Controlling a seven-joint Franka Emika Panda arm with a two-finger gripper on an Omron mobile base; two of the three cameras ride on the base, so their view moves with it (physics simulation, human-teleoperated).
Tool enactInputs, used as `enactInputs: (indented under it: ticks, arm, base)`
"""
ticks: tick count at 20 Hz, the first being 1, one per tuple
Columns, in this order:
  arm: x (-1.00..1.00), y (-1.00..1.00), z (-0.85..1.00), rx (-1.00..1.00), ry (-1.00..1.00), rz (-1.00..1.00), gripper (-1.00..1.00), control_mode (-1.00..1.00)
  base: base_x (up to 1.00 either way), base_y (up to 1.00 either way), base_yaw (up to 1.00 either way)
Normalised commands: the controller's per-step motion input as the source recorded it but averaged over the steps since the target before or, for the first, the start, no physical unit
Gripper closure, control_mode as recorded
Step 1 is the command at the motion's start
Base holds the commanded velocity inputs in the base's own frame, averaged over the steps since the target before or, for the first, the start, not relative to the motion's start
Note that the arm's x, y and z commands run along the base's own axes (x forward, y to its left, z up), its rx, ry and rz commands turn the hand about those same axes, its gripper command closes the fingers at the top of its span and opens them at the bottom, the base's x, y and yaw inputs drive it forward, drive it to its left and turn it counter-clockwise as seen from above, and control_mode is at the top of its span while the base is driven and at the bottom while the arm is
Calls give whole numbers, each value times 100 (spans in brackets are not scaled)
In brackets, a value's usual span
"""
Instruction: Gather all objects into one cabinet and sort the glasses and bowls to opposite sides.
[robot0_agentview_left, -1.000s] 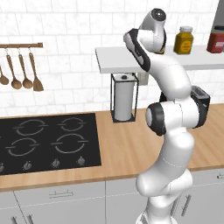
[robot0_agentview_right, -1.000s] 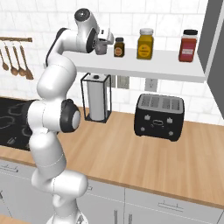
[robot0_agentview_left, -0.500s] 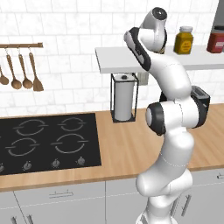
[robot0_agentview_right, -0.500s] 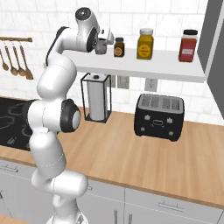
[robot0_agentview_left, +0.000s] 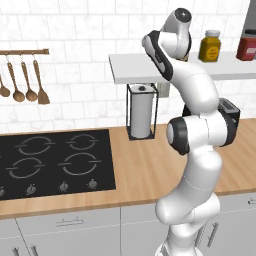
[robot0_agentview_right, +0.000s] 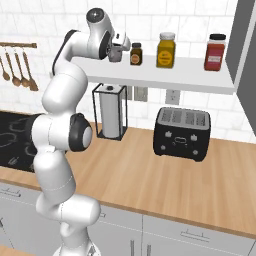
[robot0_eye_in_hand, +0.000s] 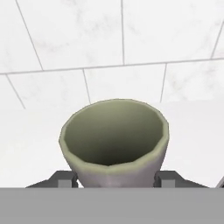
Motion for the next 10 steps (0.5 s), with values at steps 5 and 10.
enactInputs:
  ticks: [5,10]
  arm:
    - [-12,0,0,0,0,0,100,-100]
    - [-21,0,0,0,0,0,100,-100]
  base:
    - [0,0,0]
    - [0,0,0]
